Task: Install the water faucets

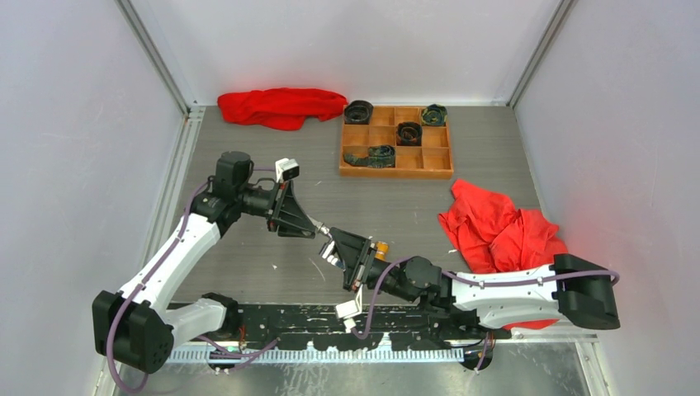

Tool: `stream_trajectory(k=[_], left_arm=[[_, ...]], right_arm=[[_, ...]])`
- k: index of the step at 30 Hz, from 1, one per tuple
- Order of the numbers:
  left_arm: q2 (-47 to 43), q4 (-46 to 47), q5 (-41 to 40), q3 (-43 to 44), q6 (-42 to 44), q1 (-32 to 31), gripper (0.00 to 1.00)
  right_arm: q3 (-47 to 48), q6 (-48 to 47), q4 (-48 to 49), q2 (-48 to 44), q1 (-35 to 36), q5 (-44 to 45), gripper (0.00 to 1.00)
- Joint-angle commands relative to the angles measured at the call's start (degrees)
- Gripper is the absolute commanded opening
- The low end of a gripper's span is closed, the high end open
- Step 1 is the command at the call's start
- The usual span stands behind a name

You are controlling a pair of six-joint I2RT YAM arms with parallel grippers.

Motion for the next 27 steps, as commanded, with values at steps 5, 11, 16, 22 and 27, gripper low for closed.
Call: stream_trajectory(k=[5,11,16,22,27], left_arm=[[-0.41,1.47,1.91,0.57,1.6,0.24,0.0],[0.05,-0.06,1.9,0.72,2.85,0.24,0.0],[0.19,-0.51,1.79,0.79,3.34,0.16,0.0],[0.28,-1.8,1.61,1.23,4.36,0.2,0.0],[0.28,-1.82,0.91,1.23,4.25,0.2,0.0]], right_arm=[[3.55,3.22,-6.71,-2.2,0.39,-1.72,0.0],[4.69,4.89,-11.37,-3.16,0.43,-1.63,0.0],[5.6,6.42,-14.82,-3.68,0.46,-1.35,0.0],[7.51,9.21,-20.92,-4.19,0.49,-0.81,0.0],[7.9,11.53,-19.7,-2.7,0.45,1.33,0.0]])
